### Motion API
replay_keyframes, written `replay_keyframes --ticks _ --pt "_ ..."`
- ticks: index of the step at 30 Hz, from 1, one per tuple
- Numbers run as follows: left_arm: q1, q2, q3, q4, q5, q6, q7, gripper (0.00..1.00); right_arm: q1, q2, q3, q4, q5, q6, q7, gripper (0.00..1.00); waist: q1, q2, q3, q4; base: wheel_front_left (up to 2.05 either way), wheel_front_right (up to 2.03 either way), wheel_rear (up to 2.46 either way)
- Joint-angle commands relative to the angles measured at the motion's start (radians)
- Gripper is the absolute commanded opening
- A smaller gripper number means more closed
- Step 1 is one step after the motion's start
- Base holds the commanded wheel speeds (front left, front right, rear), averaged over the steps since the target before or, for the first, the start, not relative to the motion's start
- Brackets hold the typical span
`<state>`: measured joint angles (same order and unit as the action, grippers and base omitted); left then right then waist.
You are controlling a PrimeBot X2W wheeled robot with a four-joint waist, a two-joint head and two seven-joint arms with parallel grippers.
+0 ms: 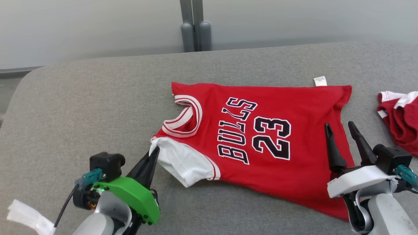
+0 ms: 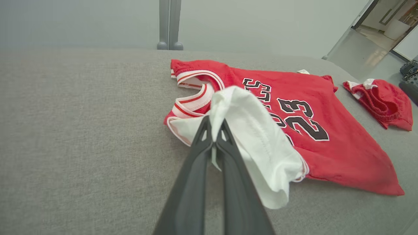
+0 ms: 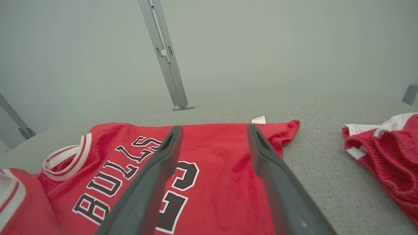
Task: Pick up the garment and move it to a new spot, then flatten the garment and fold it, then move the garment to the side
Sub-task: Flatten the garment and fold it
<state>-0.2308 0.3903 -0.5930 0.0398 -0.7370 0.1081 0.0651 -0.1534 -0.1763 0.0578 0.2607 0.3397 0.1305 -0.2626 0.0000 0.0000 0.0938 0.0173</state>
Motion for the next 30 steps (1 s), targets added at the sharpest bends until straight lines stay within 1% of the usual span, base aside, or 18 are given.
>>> replay_keyframes --ticks 1,4,8,9,13,14,17,19,23,30 --pt "0.041 0.008 0.016 -0.019 -0.022 0.015 0.001 0.0 0.004 -0.009 -0.002 0.004 0.003 0.0 -0.003 1.0 0.0 0.0 -0.008 0.044 0.0 0.0 0.0" --pt "0.104 0.016 0.038 -0.035 -0.058 0.037 -0.001 0.0 0.004 -0.015 -0.007 0.007 0.003 0.0 -0.003 1.0 0.0 0.0 -0.003 0.061 0.0 0.0 0.0" --pt "0.17 0.004 0.039 -0.007 -0.095 0.053 0.001 0.0 -0.004 -0.022 -0.009 0.016 0.003 0.0 -0.003 1.0 0.0 0.0 0.005 0.076 0.0 0.0 0.0" --pt "0.181 -0.002 0.036 0.008 -0.104 0.054 -0.001 0.0 -0.007 -0.024 -0.009 0.018 0.003 0.0 -0.003 1.0 0.0 0.0 0.007 0.078 0.0 0.0 0.0" --pt "0.202 -0.028 0.032 0.087 -0.129 0.03 -0.018 0.0 -0.016 -0.033 -0.003 0.026 0.006 0.0 -0.003 1.0 0.0 0.0 0.015 0.086 0.0 0.0 0.0" --pt "0.204 -0.035 0.014 0.14 -0.135 0.006 -0.006 1.0 -0.02 -0.036 0.002 0.032 0.007 0.0 -0.003 1.0 0.0 0.0 0.018 0.086 0.0 0.0 0.0" --pt "0.189 -0.038 0.003 0.194 -0.127 -0.015 -0.016 1.0 -0.025 -0.04 0.006 0.036 0.008 0.0 -0.003 1.0 0.0 0.0 0.02 0.084 0.0 0.0 0.0" --pt "0.178 -0.037 0.016 0.216 -0.131 -0.021 -0.035 1.0 -0.026 -0.046 0.004 0.037 0.009 0.0 -0.003 1.0 0.0 0.0 0.021 0.084 0.0 0.0 0.0" --pt "0.159 -0.014 0.044 0.217 -0.116 -0.008 -0.075 1.0 -0.023 -0.048 0.004 0.038 0.009 0.0 -0.003 1.0 0.0 0.0 0.016 0.08 0.0 0.0 0.0" --pt "0.166 0.044 0.102 0.119 -0.101 0.038 -0.111 1.0 -0.015 -0.04 0.005 0.035 0.008 0.0 -0.003 1.0 0.0 0.0 -0.006 0.062 0.0 0.0 0.0"
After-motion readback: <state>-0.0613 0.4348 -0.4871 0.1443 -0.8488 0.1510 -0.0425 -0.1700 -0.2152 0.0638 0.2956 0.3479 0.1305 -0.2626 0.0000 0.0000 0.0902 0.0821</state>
